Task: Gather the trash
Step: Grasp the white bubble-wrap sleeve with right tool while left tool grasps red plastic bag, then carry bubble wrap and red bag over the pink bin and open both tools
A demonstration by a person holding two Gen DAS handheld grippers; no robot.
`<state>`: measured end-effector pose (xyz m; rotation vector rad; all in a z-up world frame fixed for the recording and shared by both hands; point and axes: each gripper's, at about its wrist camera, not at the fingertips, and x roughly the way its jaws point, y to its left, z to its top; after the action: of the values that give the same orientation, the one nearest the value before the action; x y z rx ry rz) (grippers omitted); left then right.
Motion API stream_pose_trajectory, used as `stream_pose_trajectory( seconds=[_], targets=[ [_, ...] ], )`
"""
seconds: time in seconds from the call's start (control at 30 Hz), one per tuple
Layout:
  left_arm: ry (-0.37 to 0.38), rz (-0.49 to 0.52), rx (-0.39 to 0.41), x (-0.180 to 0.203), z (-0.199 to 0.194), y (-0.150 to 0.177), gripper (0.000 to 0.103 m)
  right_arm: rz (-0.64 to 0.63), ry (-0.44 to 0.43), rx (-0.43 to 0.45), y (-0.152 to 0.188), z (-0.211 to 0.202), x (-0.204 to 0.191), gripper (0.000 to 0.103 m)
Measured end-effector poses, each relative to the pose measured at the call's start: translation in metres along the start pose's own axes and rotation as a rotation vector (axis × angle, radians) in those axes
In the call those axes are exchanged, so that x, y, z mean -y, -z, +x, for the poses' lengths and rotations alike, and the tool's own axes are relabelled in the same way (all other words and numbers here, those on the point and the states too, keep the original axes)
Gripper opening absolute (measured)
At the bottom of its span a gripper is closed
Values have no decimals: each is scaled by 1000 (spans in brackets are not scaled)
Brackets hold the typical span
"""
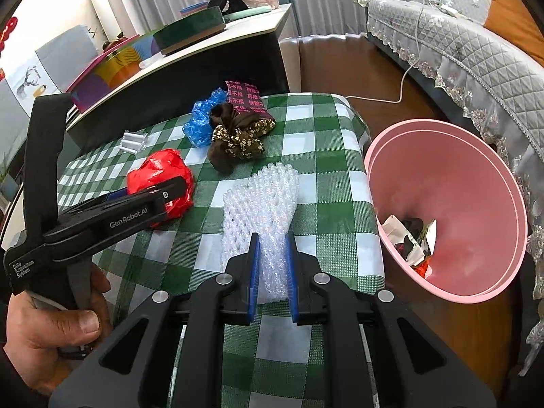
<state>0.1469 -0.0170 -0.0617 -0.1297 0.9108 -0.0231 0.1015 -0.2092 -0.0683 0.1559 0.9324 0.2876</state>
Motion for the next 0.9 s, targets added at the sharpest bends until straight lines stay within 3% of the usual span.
stream_pose_trajectory(
  seconds=[0.9],
  targets=[
    [-1,-13,165,-8,-95,11,62,-37,39,143,-1,-72,-13,15]
  ],
)
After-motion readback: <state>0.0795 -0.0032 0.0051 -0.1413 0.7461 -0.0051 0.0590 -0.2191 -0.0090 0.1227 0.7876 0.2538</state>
